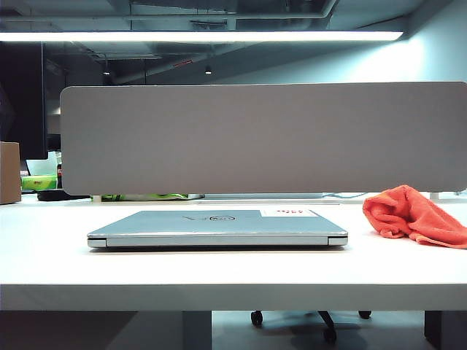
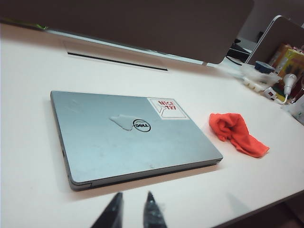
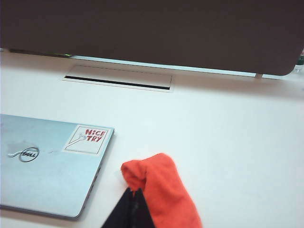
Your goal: Pick up the rag and use it to wipe the water off the lid of the laptop on the table.
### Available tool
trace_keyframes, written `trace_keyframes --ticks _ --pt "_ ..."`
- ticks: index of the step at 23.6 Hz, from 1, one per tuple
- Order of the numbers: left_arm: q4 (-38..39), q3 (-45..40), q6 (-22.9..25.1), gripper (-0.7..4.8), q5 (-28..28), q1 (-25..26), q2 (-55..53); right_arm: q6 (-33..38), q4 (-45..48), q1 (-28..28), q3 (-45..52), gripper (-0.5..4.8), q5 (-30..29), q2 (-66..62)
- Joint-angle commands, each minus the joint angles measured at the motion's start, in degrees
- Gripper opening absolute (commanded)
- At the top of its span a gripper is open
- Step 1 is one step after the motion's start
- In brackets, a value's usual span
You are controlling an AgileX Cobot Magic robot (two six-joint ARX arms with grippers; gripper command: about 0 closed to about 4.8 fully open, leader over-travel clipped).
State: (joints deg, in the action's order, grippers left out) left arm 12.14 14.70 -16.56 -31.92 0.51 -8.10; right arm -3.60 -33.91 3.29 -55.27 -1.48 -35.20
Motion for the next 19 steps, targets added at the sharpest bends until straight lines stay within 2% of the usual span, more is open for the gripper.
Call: trace_keyframes --ticks 1,6,7,8,11,13,19 --pt "-2.2 0.2 0.0 0.58 -0.3 0.2 0.0 -1.1 -0.4 0.0 -4.5 -0.06 0.4 -11.9" --pt "-2.1 0.2 0.0 0.58 -0.3 0.2 0.0 -4.6 -0.1 0.0 -11.2 -0.03 0.5 -32.0" --pt "-2.1 0.2 0.4 0.39 -0.3 0.2 0.0 -5.9 -0.1 0.0 -13.5 0.62 0.5 -36.6" --pt "-1.9 0.2 1.8 -0.04 -0.3 0.2 0.0 -6.1 0.1 0.0 -15.8 1.74 0.5 -40.7" --pt "-1.9 0.2 2.9 -0.05 -0.2 0.2 0.0 -6.1 0.9 0.0 -21.0 3.01 2.0 -49.1" --pt "-1.9 0.2 3.1 -0.05 0.0 0.2 0.0 -7.1 2.1 0.0 -23.9 3.51 2.7 -54.4" --pt "-1.9 0.2 3.1 -0.05 4.9 0.2 0.0 -7.2 2.4 0.0 -27.1 3.61 2.6 -67.9"
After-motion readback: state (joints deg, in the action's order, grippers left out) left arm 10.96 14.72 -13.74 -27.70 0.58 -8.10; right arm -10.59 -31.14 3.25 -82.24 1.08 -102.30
